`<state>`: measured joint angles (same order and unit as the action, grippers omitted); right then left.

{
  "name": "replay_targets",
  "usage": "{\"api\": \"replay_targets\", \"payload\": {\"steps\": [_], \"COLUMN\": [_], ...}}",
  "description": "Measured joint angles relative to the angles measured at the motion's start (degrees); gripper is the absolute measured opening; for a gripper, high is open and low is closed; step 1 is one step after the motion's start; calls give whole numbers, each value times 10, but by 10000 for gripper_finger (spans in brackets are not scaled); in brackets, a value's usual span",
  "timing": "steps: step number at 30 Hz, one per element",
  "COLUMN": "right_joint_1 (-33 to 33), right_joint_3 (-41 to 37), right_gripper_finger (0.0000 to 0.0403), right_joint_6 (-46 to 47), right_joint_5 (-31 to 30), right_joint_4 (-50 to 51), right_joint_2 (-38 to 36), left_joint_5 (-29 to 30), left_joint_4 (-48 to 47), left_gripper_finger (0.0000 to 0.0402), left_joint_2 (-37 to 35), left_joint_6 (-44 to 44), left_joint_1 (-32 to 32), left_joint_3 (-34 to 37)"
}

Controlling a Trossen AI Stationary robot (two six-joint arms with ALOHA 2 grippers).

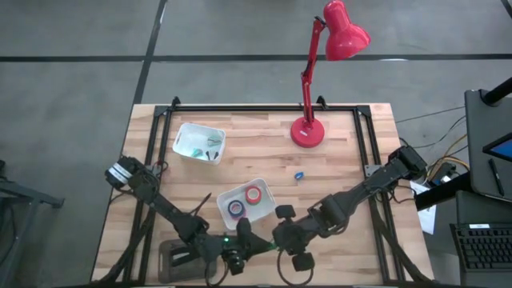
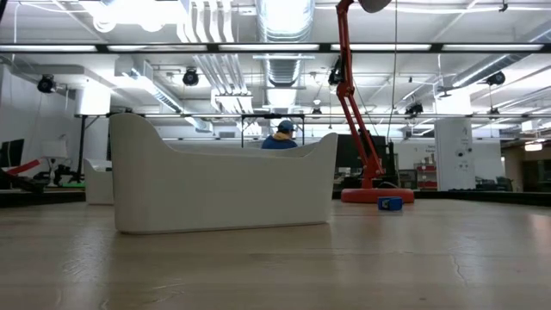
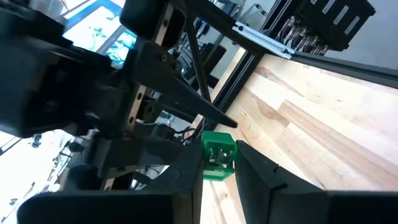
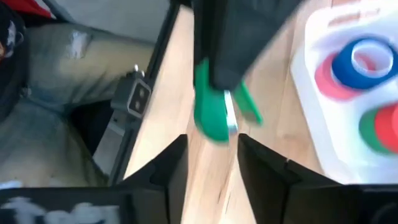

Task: Pick and place Stapler, Stapler remover, tape
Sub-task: Put the green stapler into the black bin

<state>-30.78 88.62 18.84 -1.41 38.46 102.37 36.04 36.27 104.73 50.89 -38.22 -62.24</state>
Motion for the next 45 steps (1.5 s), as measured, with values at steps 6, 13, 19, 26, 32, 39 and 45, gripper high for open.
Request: {"api": "replay_targets", "payload": {"steps": [6,13,19,26,32,39,45], "right_joint_1": [-9,-24,-26,-26,-26,-22,-14], "right_joint_3": [-1,-11,-17,-19,-19,-19,-19], "right_gripper_finger": [172,182,173,162,151,140,132], "right_joint_6": [9,7,-2,-12,-32,-73,-100], "right_joint_5": [-2,-25,-75,-78,-78,-78,-93], "right_joint_4": [61,63,67,66,62,57,40], "right_joint_2": [0,0,0,0,0,0,0], "left_joint_5": [39,256,515,539,540,538,396], "left_joint_4": [1,-27,-27,-23,-28,-30,-59], "left_gripper_finger": [83,81,74,84,79,84,80], "left_joint_2": [0,0,0,-9,-9,-12,-13], "left_joint_6": [0,-10,-14,-209,-327,-542,-797], "left_joint_1": [-8,-60,-151,-258,-325,-383,-376], "left_joint_3": [0,0,-1,-6,3,34,91]}}
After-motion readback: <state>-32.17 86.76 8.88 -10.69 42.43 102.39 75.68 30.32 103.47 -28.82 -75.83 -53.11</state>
